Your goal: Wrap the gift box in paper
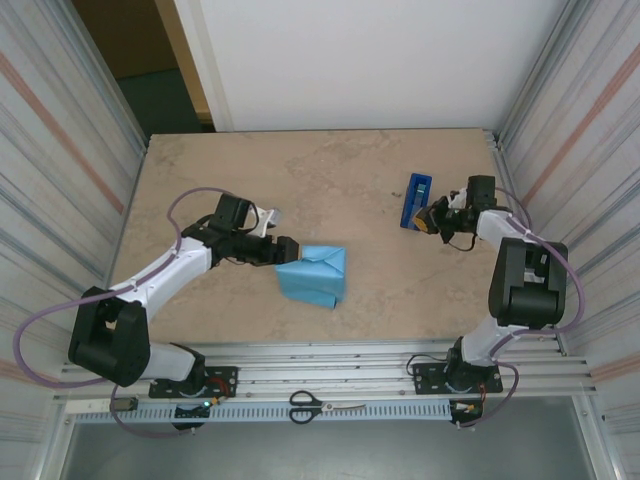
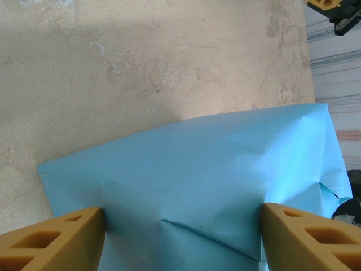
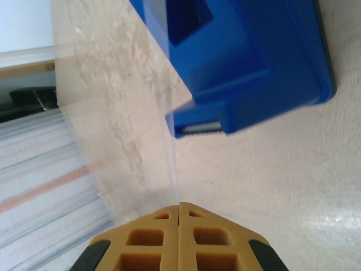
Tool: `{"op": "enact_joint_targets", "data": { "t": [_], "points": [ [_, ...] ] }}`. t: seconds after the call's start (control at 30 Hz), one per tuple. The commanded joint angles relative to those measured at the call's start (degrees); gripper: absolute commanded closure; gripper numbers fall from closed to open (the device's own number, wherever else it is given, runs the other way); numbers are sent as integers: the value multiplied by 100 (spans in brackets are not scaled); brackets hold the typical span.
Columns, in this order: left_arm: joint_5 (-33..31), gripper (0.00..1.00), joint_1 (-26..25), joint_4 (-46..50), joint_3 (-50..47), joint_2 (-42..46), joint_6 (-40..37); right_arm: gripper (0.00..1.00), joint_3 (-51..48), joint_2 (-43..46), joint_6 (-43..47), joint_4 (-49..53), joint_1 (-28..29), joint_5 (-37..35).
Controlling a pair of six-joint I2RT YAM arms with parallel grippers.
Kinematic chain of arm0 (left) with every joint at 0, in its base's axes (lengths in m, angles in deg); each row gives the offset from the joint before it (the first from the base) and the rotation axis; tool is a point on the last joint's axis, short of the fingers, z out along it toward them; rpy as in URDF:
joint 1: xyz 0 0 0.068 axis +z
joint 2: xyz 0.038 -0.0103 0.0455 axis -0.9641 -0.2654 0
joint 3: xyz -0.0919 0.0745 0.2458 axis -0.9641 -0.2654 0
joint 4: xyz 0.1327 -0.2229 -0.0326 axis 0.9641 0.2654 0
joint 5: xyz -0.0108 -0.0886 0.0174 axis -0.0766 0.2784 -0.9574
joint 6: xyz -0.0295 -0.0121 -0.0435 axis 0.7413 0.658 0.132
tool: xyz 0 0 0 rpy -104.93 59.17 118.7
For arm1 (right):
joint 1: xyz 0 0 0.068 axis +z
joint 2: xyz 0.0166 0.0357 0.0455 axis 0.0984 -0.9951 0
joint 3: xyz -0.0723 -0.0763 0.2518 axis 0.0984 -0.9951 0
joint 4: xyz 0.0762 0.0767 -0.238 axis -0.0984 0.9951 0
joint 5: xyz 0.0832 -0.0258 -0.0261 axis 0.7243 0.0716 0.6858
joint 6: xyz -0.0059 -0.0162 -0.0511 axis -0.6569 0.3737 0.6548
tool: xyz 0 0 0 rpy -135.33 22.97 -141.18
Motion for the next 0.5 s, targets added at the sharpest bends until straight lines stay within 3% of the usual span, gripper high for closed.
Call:
{"op": "enact_joint_targets", "data": {
  "t": [0.0, 0.47],
  "points": [
    [-170, 30, -110, 402, -170, -185, -109, 100, -256, 280, -184, 17, 98, 66],
    [-164, 30, -119, 440, -138, -187, -111, 100, -778, -39, -89, -552, 212, -489]
  ]
}}
